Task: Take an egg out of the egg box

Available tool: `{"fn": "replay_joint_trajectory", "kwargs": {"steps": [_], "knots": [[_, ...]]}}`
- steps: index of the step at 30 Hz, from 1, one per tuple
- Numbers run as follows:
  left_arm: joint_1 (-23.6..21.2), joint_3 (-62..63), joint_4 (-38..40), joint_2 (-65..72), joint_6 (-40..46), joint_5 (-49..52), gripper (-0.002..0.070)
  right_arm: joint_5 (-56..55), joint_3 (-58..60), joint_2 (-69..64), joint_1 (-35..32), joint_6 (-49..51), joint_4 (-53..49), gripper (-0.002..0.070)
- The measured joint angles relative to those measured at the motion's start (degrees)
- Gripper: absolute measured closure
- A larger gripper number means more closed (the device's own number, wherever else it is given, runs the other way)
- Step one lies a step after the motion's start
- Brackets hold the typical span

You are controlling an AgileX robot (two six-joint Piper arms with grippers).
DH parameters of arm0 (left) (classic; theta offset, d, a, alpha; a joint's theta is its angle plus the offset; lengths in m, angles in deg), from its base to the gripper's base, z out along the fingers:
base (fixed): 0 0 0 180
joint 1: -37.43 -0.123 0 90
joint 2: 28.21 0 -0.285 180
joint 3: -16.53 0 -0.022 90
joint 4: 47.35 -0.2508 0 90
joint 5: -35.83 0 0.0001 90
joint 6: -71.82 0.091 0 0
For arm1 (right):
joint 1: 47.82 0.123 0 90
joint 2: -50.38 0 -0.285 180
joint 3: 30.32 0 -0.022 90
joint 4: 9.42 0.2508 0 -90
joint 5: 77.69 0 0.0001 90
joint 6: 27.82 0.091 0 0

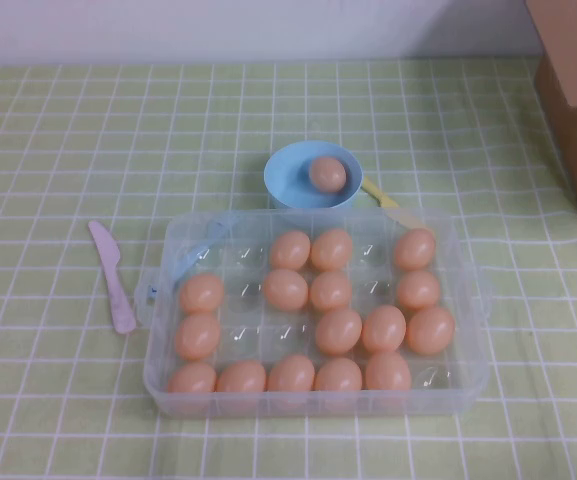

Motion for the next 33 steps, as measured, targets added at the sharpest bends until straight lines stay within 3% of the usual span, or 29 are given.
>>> {"fn": "replay_joint_trajectory", "kwargs": {"steps": [9, 16, 21, 33], "knots": [[0.00, 0.00, 0.00, 0.00, 0.00, 0.00, 0.0678, -0.20, 0.00, 0.00, 0.00, 0.00, 9.13, 0.0694], [0.00, 0.00, 0.00, 0.00, 0.00, 0.00, 0.0678, -3.40, 0.00, 0.00, 0.00, 0.00, 40.49, 0.0694], [0.00, 0.00, 0.00, 0.00, 0.00, 0.00, 0.0678, -5.75, 0.00, 0.00, 0.00, 0.00, 53.90, 0.0694], [0.00, 0.00, 0.00, 0.00, 0.00, 0.00, 0.0678, -7.52, 0.00, 0.00, 0.00, -1.41, 55.85, 0.0694]]}}
